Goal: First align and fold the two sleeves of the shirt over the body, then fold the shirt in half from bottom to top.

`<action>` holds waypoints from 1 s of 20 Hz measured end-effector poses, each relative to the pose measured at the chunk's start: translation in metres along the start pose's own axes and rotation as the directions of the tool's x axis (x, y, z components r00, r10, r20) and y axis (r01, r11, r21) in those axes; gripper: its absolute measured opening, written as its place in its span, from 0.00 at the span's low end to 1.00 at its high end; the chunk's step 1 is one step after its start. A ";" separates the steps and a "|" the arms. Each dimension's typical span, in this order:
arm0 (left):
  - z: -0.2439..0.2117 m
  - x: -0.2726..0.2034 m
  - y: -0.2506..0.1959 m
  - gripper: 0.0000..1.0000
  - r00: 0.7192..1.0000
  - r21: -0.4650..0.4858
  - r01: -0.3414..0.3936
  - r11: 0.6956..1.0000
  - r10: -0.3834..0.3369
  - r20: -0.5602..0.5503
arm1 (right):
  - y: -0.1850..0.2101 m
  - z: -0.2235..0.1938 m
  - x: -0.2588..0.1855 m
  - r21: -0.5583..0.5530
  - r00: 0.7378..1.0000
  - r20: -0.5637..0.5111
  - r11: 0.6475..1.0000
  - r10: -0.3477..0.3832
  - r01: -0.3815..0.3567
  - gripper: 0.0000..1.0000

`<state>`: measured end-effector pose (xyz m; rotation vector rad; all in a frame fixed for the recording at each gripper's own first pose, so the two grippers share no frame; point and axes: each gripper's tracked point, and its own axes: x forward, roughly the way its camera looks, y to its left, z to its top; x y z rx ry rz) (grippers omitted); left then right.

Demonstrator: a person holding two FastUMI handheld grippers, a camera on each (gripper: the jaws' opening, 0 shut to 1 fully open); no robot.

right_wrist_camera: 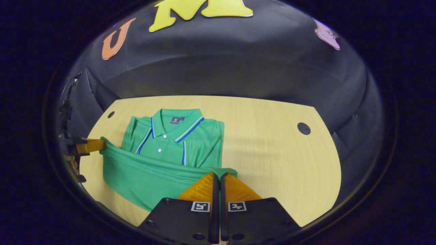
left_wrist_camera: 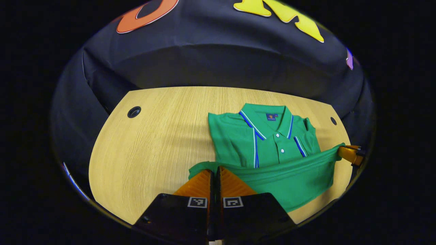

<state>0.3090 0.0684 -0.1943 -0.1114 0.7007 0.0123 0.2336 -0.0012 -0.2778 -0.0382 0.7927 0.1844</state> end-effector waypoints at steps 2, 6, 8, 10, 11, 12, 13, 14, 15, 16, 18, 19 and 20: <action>0.012 0.021 -0.001 0.03 0.999 -0.040 -0.003 0.999 0.004 0.036 | 0.002 0.013 0.019 0.012 0.999 0.042 1.000 0.005 -0.005 0.02; 0.036 0.051 0.002 0.03 0.995 -0.089 0.007 0.996 0.002 0.096 | -0.001 0.045 0.049 0.041 0.990 0.141 0.999 0.000 -0.006 0.04; 0.048 0.062 0.006 0.03 0.993 -0.084 0.006 0.996 0.004 0.120 | -0.002 0.059 0.064 0.059 0.986 0.167 0.998 0.004 -0.014 0.04; 0.067 0.069 0.004 0.03 0.989 -0.081 0.008 0.997 0.004 0.150 | -0.004 0.074 0.079 0.074 0.982 0.187 0.997 -0.003 -0.011 0.04; 0.077 0.073 0.002 0.03 0.986 -0.079 0.014 0.997 0.000 0.164 | -0.004 0.081 0.086 0.075 0.980 0.197 0.997 -0.006 -0.009 0.06; 0.087 0.076 0.002 0.03 0.984 -0.067 0.011 0.998 0.001 0.180 | -0.005 0.088 0.090 0.073 0.978 0.207 0.997 -0.012 -0.003 0.04; 0.094 0.080 0.003 0.03 0.982 -0.059 0.008 0.998 0.004 0.189 | -0.005 0.093 0.095 0.069 0.976 0.215 0.998 -0.016 0.001 0.04; 0.097 0.084 0.001 0.03 0.982 -0.058 0.011 0.998 0.000 0.188 | -0.005 0.098 0.098 0.079 0.976 0.219 0.997 -0.018 0.001 0.04; 0.095 0.088 -0.001 0.03 0.984 -0.055 0.010 0.998 -0.001 0.175 | -0.007 0.099 0.108 0.091 0.975 0.222 0.996 -0.029 0.009 0.04; 0.095 0.092 -0.001 0.03 0.985 -0.048 0.004 0.999 0.005 0.170 | -0.006 0.098 0.110 0.104 0.976 0.214 0.995 -0.029 0.007 0.04; 0.090 0.099 0.001 0.03 0.989 -0.039 -0.010 0.999 0.016 0.145 | -0.006 0.089 0.116 0.105 0.982 0.188 0.994 -0.034 0.014 0.04; 0.083 0.101 0.001 0.05 0.992 -0.049 -0.006 0.999 0.013 0.127 | -0.006 0.085 0.121 0.098 0.984 0.173 0.995 -0.037 0.020 0.04; 0.079 0.104 0.002 0.06 0.994 -0.064 -0.007 0.998 0.014 0.111 | -0.007 0.082 0.122 0.092 0.986 0.161 0.996 -0.038 0.023 0.07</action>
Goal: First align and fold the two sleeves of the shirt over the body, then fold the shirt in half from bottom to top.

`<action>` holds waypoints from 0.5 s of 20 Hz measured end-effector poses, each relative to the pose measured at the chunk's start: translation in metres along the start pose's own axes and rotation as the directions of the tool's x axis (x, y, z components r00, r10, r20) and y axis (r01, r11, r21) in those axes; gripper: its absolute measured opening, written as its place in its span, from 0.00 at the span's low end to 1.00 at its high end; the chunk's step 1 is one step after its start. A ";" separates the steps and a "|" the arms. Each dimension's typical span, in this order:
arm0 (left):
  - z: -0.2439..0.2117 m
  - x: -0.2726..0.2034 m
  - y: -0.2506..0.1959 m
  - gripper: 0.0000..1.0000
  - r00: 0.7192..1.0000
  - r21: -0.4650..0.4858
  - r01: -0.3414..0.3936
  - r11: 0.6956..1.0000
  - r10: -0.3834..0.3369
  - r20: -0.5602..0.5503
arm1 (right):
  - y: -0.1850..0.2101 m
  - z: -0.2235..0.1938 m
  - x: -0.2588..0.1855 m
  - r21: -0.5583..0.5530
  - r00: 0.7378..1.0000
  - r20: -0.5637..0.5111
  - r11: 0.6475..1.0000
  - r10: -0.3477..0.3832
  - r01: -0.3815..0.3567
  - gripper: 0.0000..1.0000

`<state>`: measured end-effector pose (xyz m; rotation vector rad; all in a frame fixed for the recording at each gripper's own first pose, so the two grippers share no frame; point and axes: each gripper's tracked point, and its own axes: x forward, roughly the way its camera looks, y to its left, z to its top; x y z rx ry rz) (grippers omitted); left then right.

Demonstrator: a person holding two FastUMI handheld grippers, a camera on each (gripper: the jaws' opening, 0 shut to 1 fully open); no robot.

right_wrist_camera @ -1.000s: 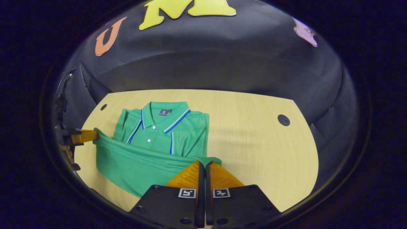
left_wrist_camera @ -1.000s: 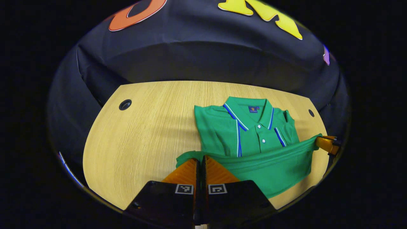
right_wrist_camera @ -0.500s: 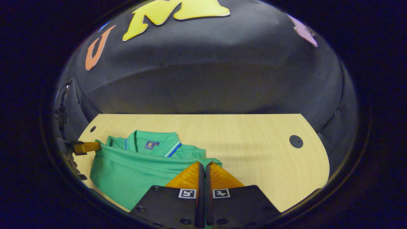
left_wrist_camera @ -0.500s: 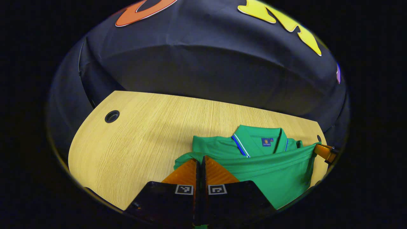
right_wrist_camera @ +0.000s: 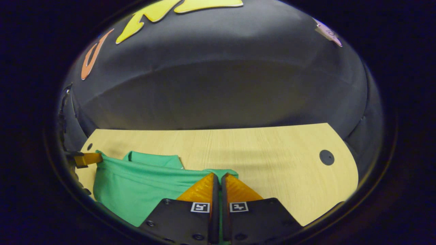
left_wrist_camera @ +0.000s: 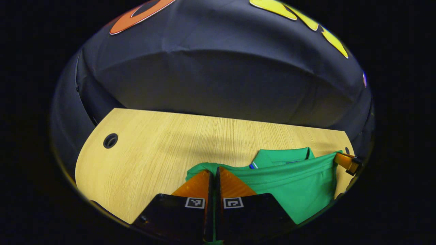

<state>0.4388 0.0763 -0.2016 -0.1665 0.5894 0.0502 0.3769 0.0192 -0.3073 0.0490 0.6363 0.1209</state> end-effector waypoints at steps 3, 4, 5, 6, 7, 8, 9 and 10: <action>-0.005 -0.003 0.004 0.12 1.000 -0.048 0.011 0.999 -0.012 -0.009 | 0.000 0.004 -0.002 0.016 1.000 0.011 1.000 0.000 0.000 0.22; -0.005 -0.005 0.006 0.13 1.000 -0.056 0.012 0.998 -0.012 -0.003 | 0.000 0.006 -0.004 0.018 1.000 0.017 1.000 0.000 0.000 0.38; -0.002 -0.009 0.006 0.21 1.000 -0.067 0.021 0.998 -0.021 0.002 | 0.001 0.008 -0.008 0.019 1.000 0.021 1.000 0.004 -0.004 0.53; 0.000 -0.013 0.005 0.37 1.000 -0.074 0.030 0.997 -0.030 0.005 | 0.000 0.010 -0.013 0.012 1.000 0.017 1.000 -0.004 0.004 0.68; -0.001 -0.016 0.005 0.53 0.999 -0.077 0.031 0.997 -0.031 0.008 | 0.000 0.008 -0.016 0.004 1.000 0.018 1.000 -0.006 0.006 0.84; 0.000 -0.022 0.005 0.69 0.999 -0.078 0.032 0.996 -0.031 0.017 | 0.001 0.012 -0.025 0.000 1.000 0.030 1.000 -0.004 0.004 0.99; 0.001 -0.030 0.005 0.78 0.999 -0.073 0.029 0.997 -0.027 0.029 | 0.000 0.017 -0.034 -0.006 0.999 0.045 1.000 -0.010 0.010 0.99; 0.007 -0.038 0.006 0.81 0.999 -0.064 0.021 0.998 -0.018 0.051 | 0.001 0.022 -0.046 -0.014 0.998 0.062 1.000 -0.008 0.009 0.99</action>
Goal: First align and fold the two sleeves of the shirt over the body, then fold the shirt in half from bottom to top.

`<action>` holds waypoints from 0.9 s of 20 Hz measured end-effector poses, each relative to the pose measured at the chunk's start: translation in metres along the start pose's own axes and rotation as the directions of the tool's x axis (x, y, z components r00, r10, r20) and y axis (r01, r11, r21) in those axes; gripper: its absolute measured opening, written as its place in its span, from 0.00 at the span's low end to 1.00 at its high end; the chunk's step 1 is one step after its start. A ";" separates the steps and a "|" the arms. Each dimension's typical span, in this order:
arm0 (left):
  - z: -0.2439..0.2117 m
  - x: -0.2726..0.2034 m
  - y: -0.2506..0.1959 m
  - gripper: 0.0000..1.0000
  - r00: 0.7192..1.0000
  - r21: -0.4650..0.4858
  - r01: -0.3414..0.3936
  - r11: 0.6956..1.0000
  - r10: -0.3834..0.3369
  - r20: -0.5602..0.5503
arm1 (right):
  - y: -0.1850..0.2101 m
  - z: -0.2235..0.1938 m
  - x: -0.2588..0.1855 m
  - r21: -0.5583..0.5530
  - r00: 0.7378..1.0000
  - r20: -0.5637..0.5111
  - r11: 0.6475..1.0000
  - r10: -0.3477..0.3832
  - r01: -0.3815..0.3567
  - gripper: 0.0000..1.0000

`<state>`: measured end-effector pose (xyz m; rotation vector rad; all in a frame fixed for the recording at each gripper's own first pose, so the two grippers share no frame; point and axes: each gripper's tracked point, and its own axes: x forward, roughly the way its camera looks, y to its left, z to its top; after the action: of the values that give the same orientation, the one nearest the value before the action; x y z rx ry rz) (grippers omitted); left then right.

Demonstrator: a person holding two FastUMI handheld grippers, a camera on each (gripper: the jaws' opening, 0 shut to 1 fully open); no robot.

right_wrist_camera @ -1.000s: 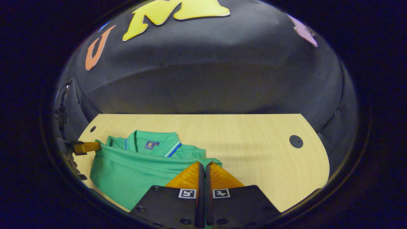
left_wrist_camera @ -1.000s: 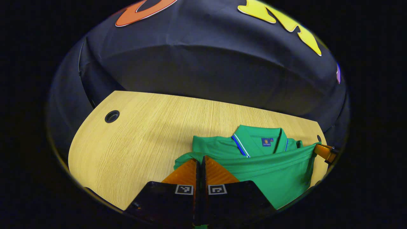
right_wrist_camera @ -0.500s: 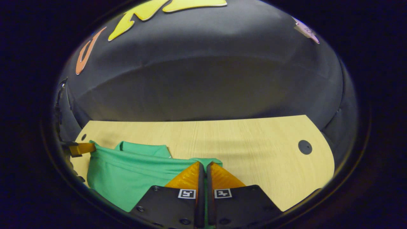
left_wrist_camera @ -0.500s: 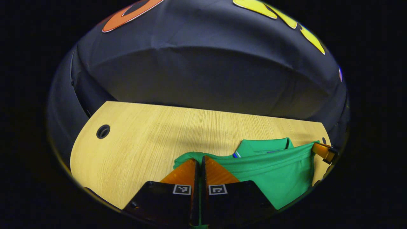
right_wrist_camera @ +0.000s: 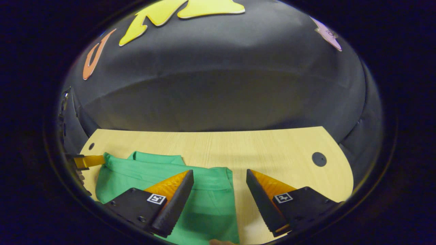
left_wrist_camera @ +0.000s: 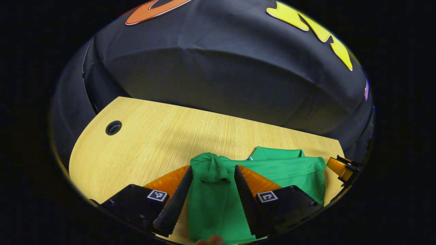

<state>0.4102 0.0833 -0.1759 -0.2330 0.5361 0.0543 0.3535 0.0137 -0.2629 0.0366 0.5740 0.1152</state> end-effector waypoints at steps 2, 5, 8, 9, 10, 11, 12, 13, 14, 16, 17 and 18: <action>0.015 -0.022 -0.003 0.94 0.999 0.023 -0.006 1.000 0.005 0.048 | 0.002 0.012 -0.027 -0.016 0.999 0.034 1.000 -0.003 0.004 0.99; 0.044 -0.068 -0.011 0.92 0.992 0.047 -0.009 0.999 0.003 0.127 | 0.004 0.036 -0.076 -0.024 0.995 0.101 1.000 -0.008 0.010 0.95; 0.069 -0.122 -0.020 0.94 0.980 0.075 -0.010 0.997 -0.005 0.198 | 0.008 0.063 -0.140 -0.006 0.984 0.176 1.000 -0.011 0.013 0.95; 0.077 -0.143 -0.022 0.94 0.975 0.088 -0.008 0.996 -0.012 0.220 | 0.008 0.069 -0.163 -0.004 0.979 0.202 1.000 -0.017 0.018 0.95; 0.081 -0.164 -0.024 0.94 0.971 0.101 -0.005 0.995 -0.019 0.236 | 0.008 0.076 -0.187 -0.003 0.973 0.229 1.000 -0.022 0.023 0.95; 0.087 -0.186 -0.024 0.94 0.964 0.109 -0.004 0.994 -0.025 0.263 | 0.009 0.081 -0.213 -0.002 0.965 0.261 1.000 -0.028 0.030 0.95; 0.091 -0.208 -0.025 0.94 0.958 0.116 -0.006 0.993 -0.028 0.286 | 0.010 0.086 -0.238 -0.004 0.957 0.289 1.000 -0.028 0.031 0.94; 0.094 -0.230 -0.030 0.94 0.951 0.129 0.002 0.992 -0.042 0.307 | 0.011 0.094 -0.267 -0.006 0.948 0.317 0.999 -0.030 0.033 0.95; 0.097 -0.252 -0.032 0.96 0.942 0.139 -0.001 0.990 -0.045 0.331 | 0.011 0.096 -0.291 -0.007 0.938 0.344 0.999 -0.036 0.041 0.95; 0.097 -0.291 -0.032 1.00 0.931 0.168 -0.009 0.986 -0.053 0.361 | 0.011 0.098 -0.336 -0.010 0.917 0.396 0.998 -0.051 0.060 0.98; 0.094 -0.310 -0.034 1.00 0.926 0.184 -0.013 0.983 -0.058 0.374 | 0.015 0.101 -0.358 -0.010 0.904 0.425 0.998 -0.045 0.054 0.94; 0.092 -0.327 -0.035 1.00 0.919 0.201 -0.019 0.979 -0.062 0.390 | 0.019 0.102 -0.380 -0.011 0.892 0.450 0.999 -0.033 0.043 0.98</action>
<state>0.1793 0.0735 0.0754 -0.0261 0.1324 0.0241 0.0908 -0.0124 0.0291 0.0304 0.1073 0.0706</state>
